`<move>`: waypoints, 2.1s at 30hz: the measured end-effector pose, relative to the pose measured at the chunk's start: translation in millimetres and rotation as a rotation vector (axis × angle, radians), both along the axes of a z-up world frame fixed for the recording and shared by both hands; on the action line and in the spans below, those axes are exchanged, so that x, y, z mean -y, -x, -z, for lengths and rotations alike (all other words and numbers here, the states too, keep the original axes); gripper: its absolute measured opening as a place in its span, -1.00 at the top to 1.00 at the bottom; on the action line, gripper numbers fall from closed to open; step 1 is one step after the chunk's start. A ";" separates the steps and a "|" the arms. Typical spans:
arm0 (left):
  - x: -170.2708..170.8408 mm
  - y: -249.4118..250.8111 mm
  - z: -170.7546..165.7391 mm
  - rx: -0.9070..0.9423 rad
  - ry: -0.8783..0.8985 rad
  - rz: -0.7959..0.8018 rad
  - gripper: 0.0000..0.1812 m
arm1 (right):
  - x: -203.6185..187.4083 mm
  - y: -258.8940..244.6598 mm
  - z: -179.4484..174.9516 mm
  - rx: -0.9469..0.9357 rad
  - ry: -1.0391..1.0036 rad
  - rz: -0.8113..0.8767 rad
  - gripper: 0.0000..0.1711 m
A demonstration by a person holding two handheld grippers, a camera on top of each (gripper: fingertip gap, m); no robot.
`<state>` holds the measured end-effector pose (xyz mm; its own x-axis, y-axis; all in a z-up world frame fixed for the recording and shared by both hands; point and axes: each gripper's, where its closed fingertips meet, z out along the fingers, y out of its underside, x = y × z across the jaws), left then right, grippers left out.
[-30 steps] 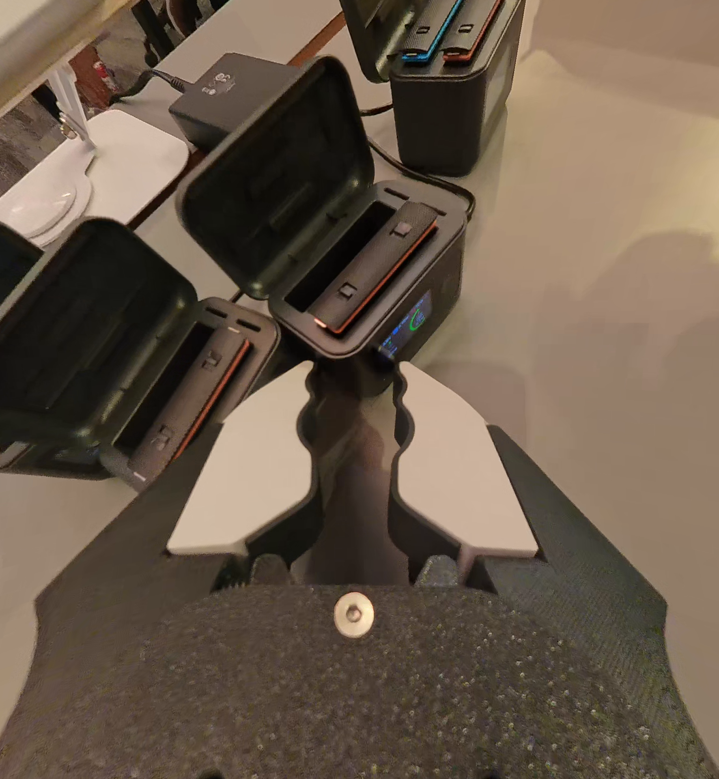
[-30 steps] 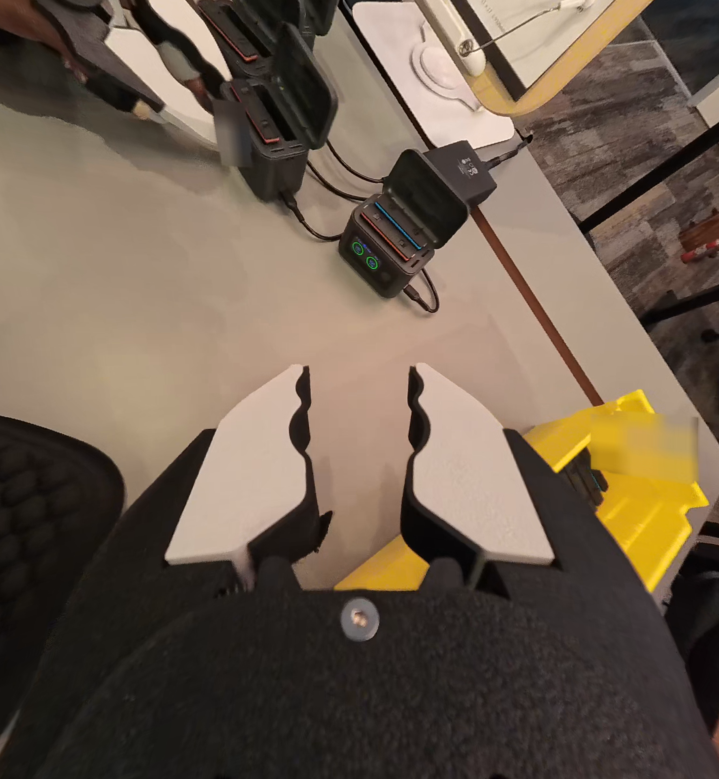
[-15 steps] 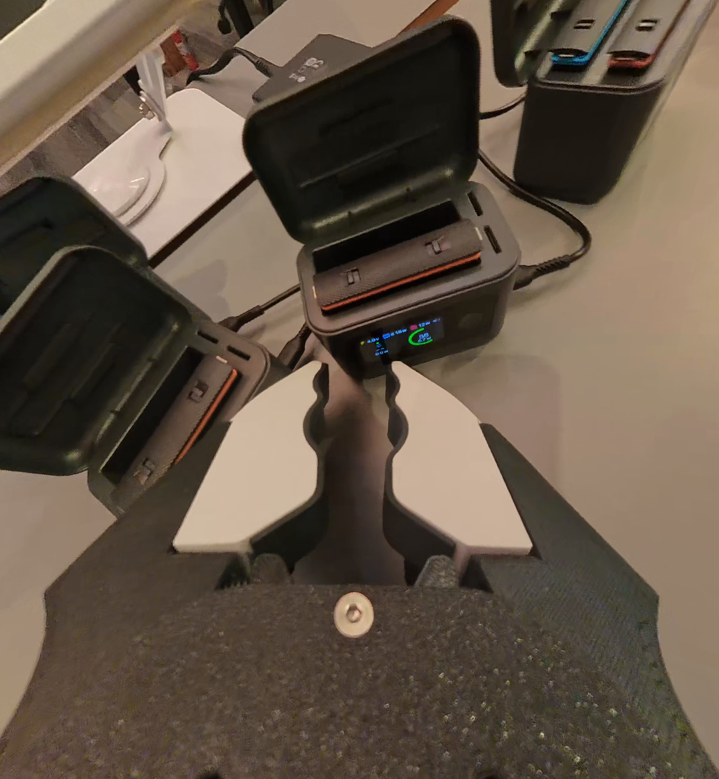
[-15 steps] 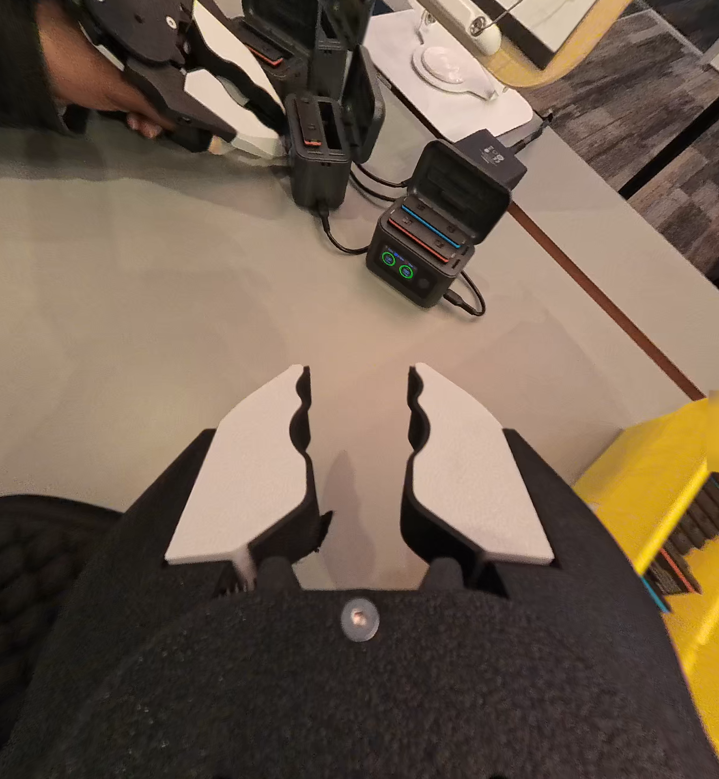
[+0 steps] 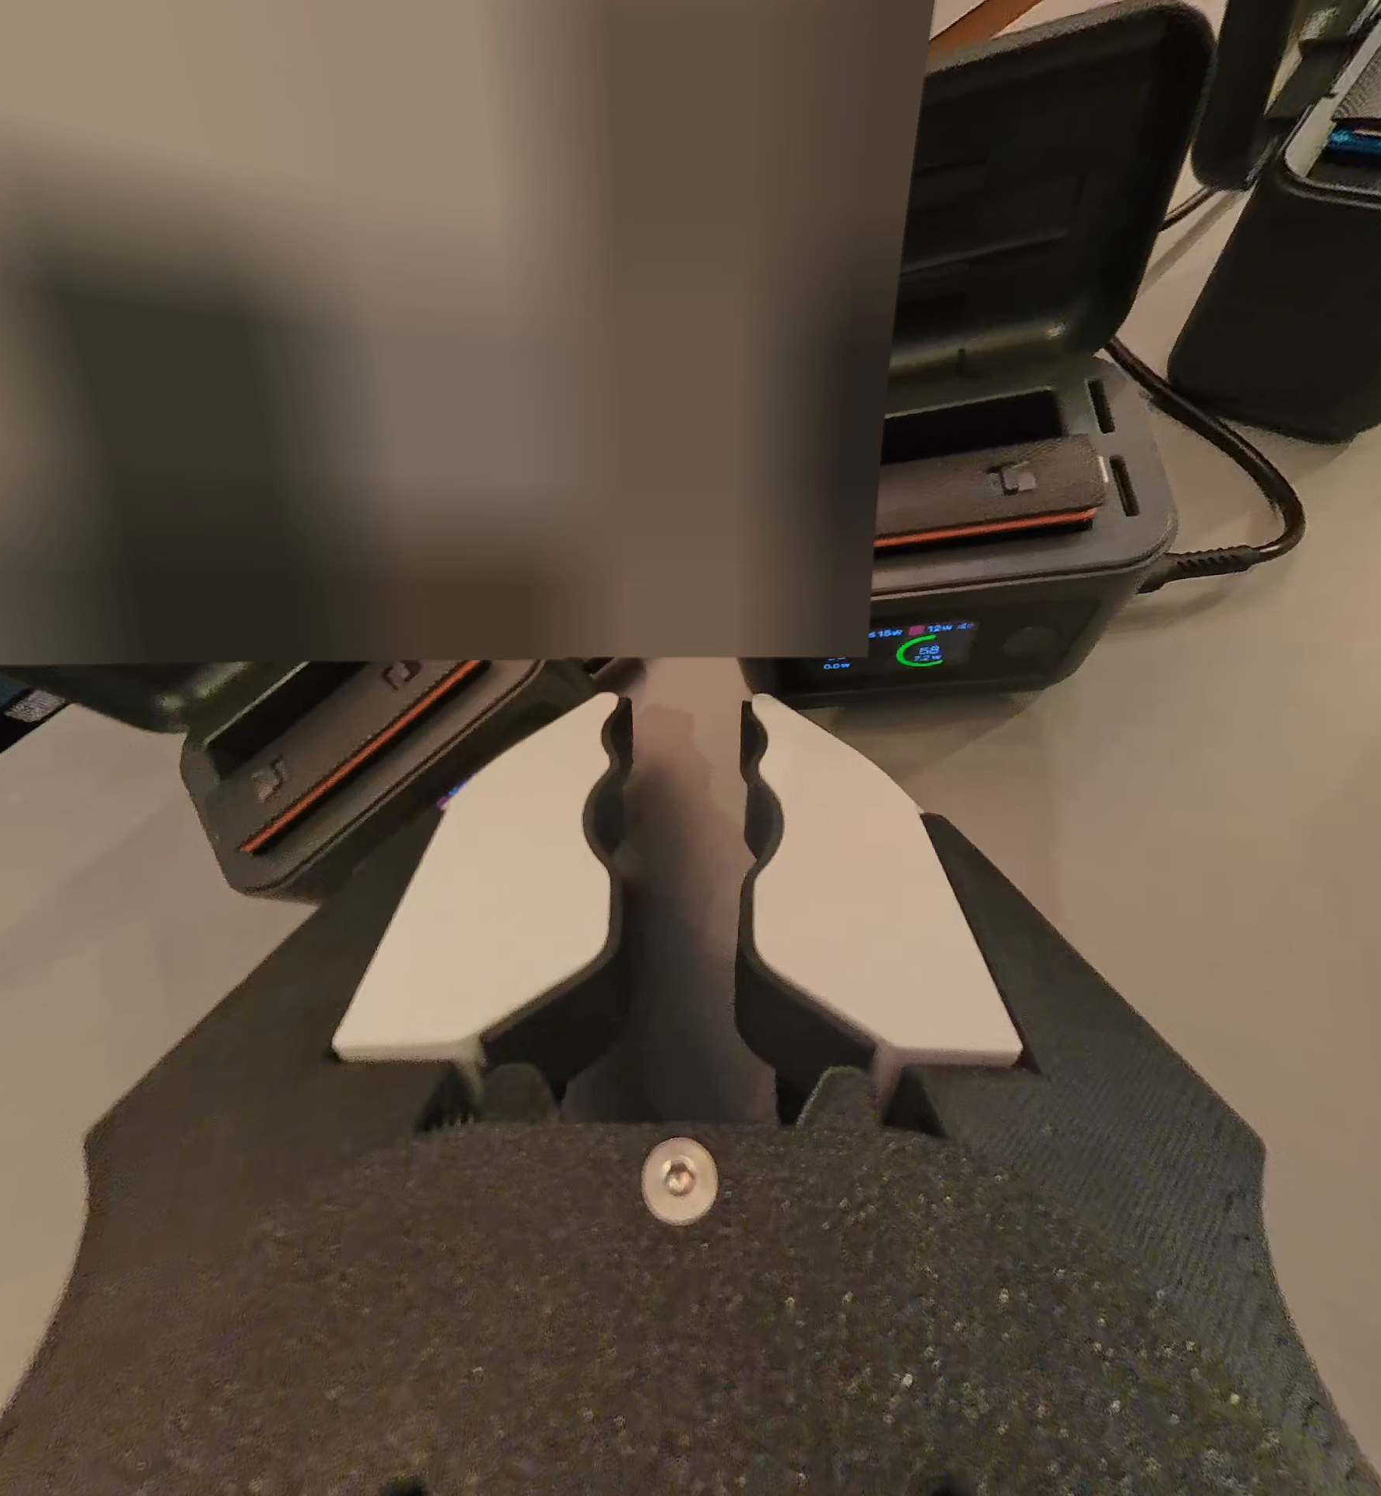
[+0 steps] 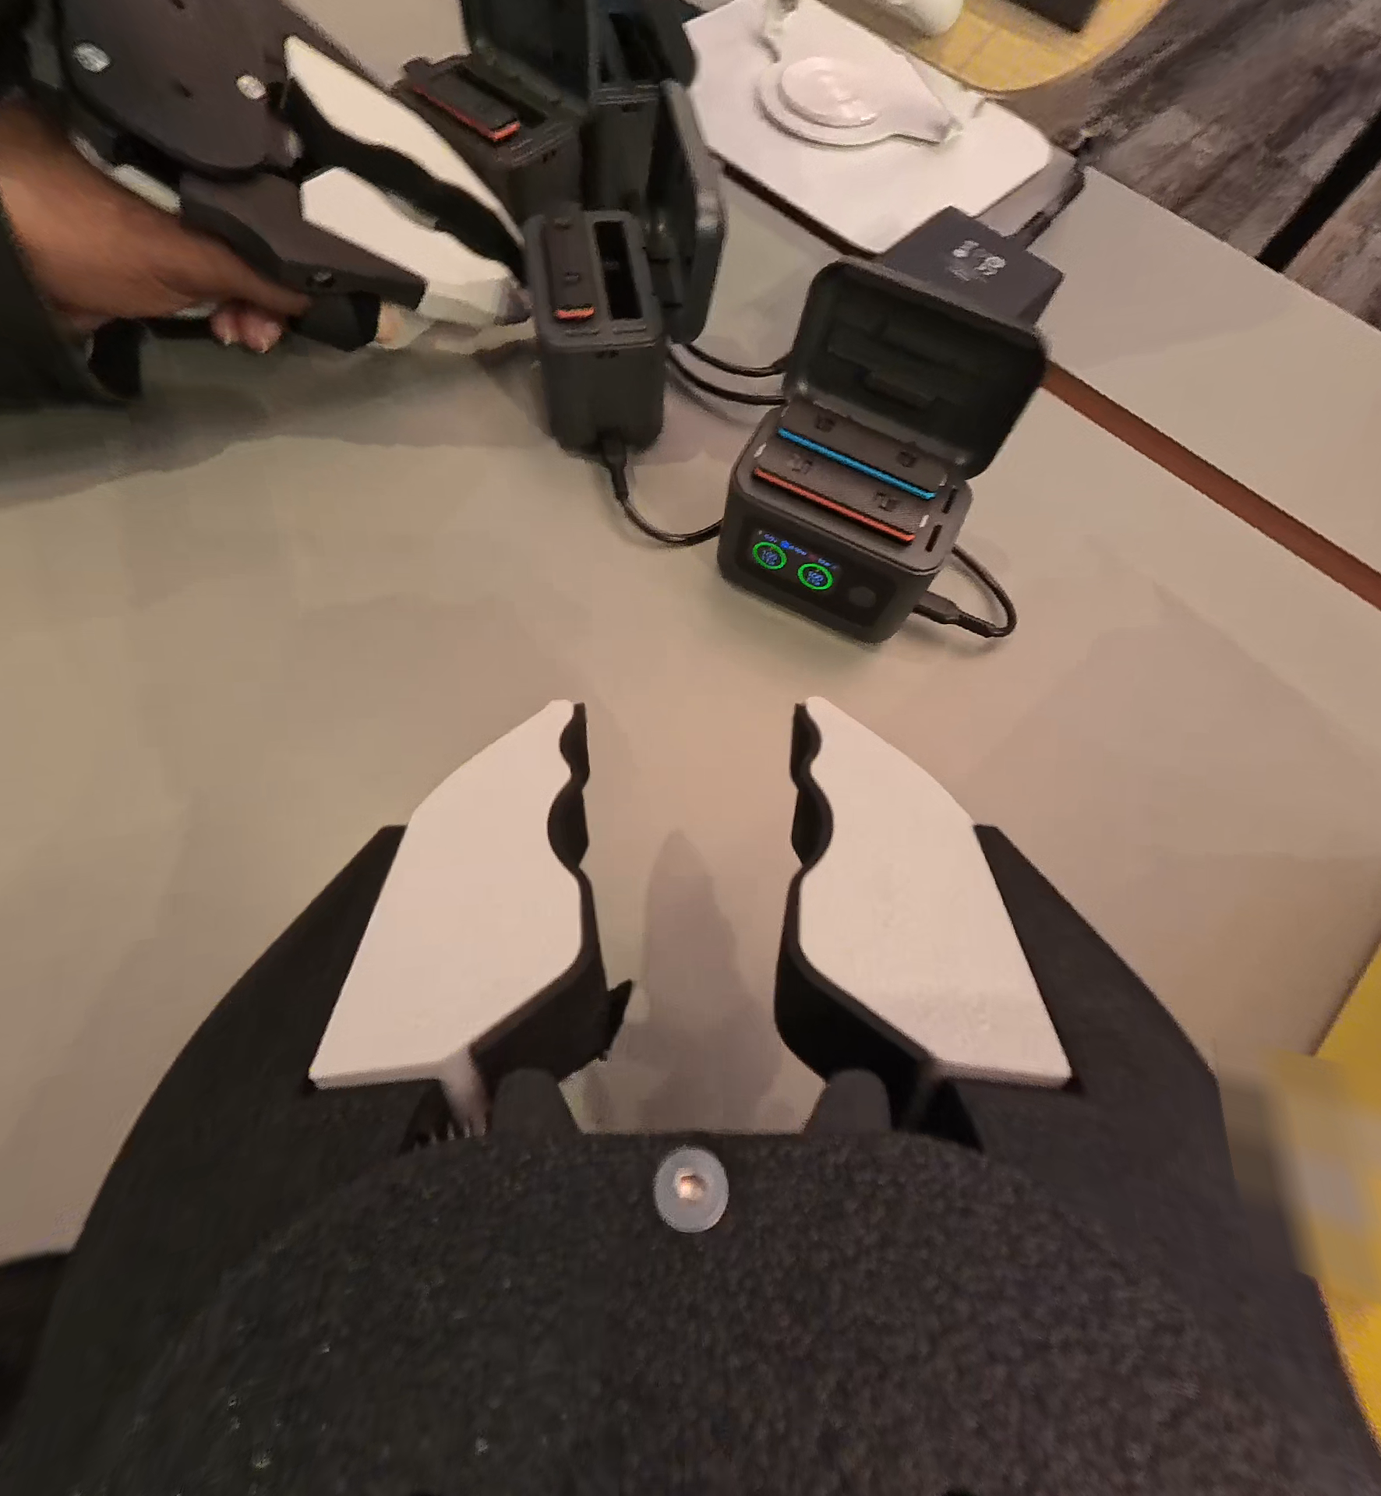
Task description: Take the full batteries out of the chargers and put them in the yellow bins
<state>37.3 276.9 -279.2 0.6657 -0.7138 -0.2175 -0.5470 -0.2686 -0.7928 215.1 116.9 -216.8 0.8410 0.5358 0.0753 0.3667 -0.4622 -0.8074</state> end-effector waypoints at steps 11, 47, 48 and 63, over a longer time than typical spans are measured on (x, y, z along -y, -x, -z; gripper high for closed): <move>16.6 10.2 -6.6 0.057 0.017 0.029 0.58 | -51.2 -6.8 18.4 -0.030 -0.029 0.196 0.05; 68.3 17.6 -20.2 0.094 -0.034 0.178 0.60 | -113.7 96.7 66.8 0.055 0.020 0.238 0.11; 68.2 17.5 -20.2 0.095 -0.034 0.178 0.60 | -113.8 97.0 66.8 0.056 0.019 0.235 0.13; 69.8 17.7 -17.0 0.093 -0.024 0.187 0.61 | -131.8 99.2 61.8 -0.061 0.053 -0.157 0.19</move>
<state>19.7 207.1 -262.3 0.5399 -0.8222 -0.1801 -0.5099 -0.1492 -0.8472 115.9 248.7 -278.6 0.7490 0.6625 -0.0049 0.3890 -0.4458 -0.8062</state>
